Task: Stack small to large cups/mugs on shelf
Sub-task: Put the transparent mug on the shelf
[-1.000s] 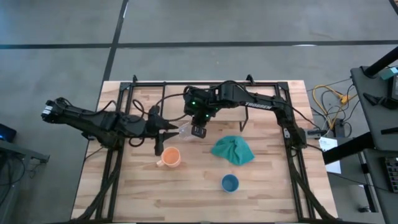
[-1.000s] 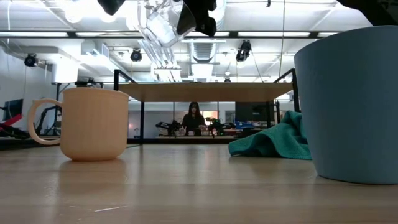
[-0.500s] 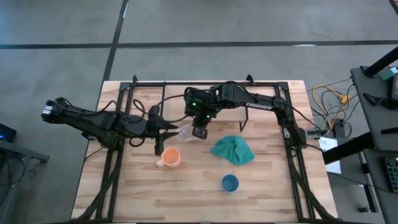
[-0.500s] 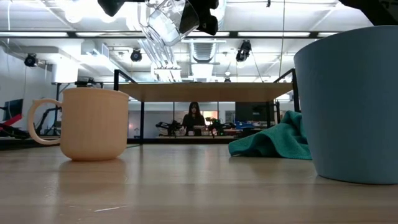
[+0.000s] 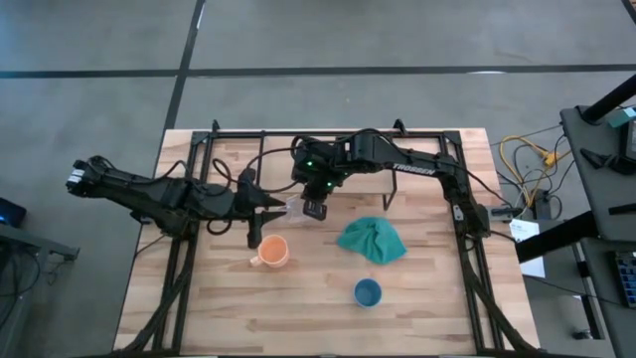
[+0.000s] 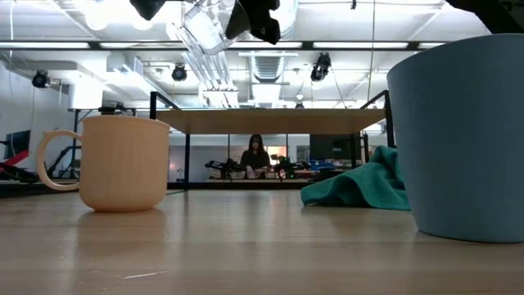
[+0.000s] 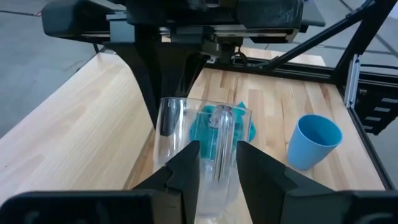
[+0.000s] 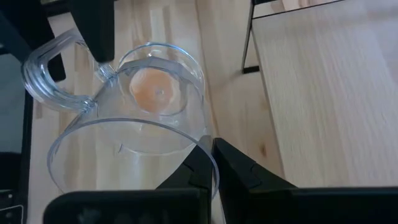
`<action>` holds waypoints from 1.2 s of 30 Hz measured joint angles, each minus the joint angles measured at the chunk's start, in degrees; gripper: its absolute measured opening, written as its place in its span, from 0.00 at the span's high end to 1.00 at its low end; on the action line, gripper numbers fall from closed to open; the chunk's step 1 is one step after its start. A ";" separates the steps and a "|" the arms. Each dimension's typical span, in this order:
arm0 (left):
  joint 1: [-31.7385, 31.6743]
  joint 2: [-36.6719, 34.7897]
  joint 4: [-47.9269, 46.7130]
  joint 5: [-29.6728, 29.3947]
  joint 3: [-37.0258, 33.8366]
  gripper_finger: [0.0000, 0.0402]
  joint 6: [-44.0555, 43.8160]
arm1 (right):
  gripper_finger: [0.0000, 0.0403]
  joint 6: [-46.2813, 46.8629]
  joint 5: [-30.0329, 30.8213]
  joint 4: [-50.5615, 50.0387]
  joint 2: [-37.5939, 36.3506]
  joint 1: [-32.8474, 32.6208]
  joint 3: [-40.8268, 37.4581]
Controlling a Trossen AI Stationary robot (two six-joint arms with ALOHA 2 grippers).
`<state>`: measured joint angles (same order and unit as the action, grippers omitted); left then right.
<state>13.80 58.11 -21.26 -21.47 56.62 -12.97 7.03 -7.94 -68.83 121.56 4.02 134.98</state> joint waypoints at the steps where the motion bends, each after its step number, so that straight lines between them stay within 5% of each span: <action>1: 0.00 0.02 -0.05 0.00 0.00 0.78 0.11 | 0.98 0.02 0.00 0.03 0.00 -0.01 0.00; 13: -1.76 -0.03 0.34 0.44 0.00 0.98 2.20 | 0.98 0.04 0.04 0.13 0.00 0.06 0.00; 26: -2.82 -0.14 1.38 -3.66 -2.27 0.99 4.92 | 0.96 -0.13 3.66 0.07 0.00 0.12 0.00; 36: -6.03 -0.14 1.25 -4.11 -3.63 0.99 6.05 | 0.82 -3.56 7.73 0.13 -0.17 0.12 0.00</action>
<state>7.77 57.97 -20.01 -25.58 52.99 -6.92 3.47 -0.21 -68.70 121.38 4.14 134.98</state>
